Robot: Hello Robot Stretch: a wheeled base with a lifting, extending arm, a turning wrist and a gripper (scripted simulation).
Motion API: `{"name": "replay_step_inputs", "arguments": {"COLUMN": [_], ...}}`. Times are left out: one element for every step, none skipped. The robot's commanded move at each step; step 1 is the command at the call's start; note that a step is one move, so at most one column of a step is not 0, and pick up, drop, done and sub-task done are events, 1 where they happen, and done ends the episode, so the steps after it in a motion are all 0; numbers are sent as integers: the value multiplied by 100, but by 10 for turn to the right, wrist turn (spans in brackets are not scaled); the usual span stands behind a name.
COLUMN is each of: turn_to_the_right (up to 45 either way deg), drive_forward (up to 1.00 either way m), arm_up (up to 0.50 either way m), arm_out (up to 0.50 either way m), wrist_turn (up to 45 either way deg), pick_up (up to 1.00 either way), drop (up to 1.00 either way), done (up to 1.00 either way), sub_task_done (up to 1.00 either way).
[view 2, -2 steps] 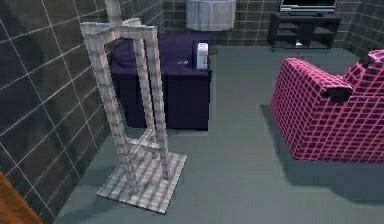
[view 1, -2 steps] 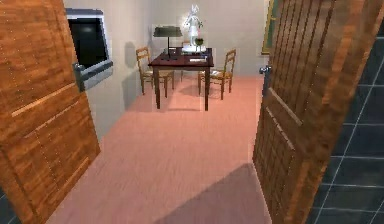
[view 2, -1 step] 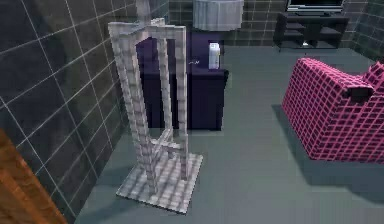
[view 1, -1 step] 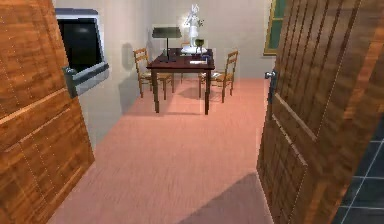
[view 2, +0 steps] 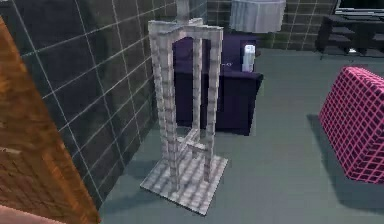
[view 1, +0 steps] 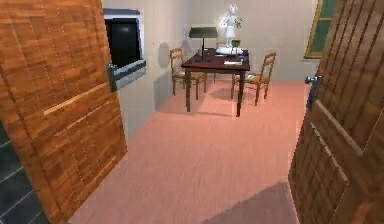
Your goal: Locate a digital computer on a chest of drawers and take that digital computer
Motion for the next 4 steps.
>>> {"name": "replay_step_inputs", "arguments": {"turn_to_the_right": [0, 0, 120, 0], "drive_forward": [100, 35, 0, 75], "arm_up": [0, 0, 0, 0], "arm_out": [0, 0, 0, 0], "wrist_turn": [0, 0, 0, 0], "pick_up": [0, 0, 0, 0], "drop": [0, 0, 0, 0], "done": [0, 0, 0, 0], "sub_task_done": [0, 0, 0, 0]}}
